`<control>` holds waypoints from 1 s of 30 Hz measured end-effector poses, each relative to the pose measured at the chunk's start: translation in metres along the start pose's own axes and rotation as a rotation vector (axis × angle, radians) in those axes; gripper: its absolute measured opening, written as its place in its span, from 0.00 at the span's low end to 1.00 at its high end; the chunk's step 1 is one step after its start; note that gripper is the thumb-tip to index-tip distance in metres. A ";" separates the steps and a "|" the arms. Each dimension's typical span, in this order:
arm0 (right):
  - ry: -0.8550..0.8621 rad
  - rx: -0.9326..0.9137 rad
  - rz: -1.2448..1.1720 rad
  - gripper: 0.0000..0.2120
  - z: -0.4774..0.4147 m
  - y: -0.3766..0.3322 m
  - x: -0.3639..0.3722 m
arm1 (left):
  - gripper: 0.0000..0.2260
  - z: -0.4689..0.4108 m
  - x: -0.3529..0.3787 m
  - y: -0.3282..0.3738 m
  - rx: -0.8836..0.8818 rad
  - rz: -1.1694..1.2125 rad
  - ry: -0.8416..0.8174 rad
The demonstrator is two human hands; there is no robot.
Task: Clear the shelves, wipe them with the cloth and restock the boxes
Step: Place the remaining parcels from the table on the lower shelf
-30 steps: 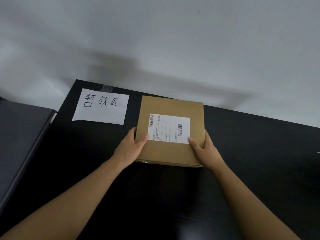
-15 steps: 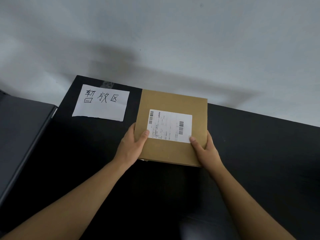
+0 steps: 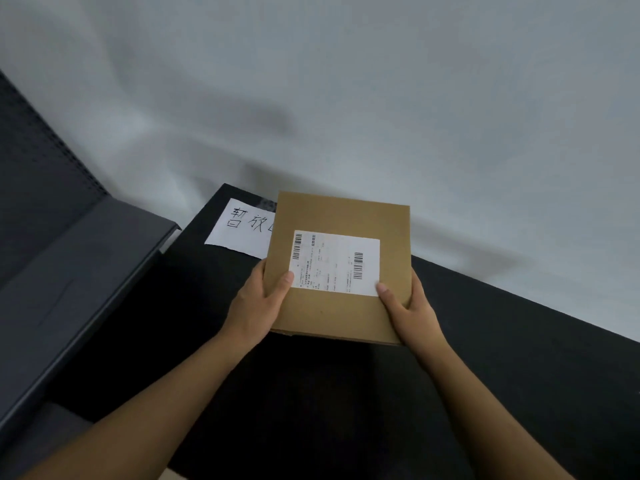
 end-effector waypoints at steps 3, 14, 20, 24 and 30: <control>-0.073 -0.080 0.016 0.35 0.003 -0.032 0.013 | 0.24 0.020 -0.030 0.003 0.000 0.058 0.107; -0.464 -0.314 0.097 0.35 0.049 -0.131 0.136 | 0.23 0.140 -0.154 -0.046 -0.120 0.196 0.546; -0.622 -0.426 0.166 0.38 0.098 -0.173 0.217 | 0.20 0.209 -0.218 -0.088 -0.170 0.274 0.745; -0.752 -0.502 0.205 0.40 0.155 -0.196 0.275 | 0.22 0.275 -0.258 -0.118 -0.212 0.325 0.855; -0.930 -0.608 0.210 0.40 0.261 -0.221 0.354 | 0.23 0.386 -0.310 -0.170 -0.234 0.383 1.030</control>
Point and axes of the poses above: each hand's wrist, its own z-axis away from the middle knuckle, its own x-axis out of the palm, y = z × x, the point moved 3 cm from there along -z, towards the middle knuckle, and after that the axes turned 4 degrees about -x, right-handed, at the moved point
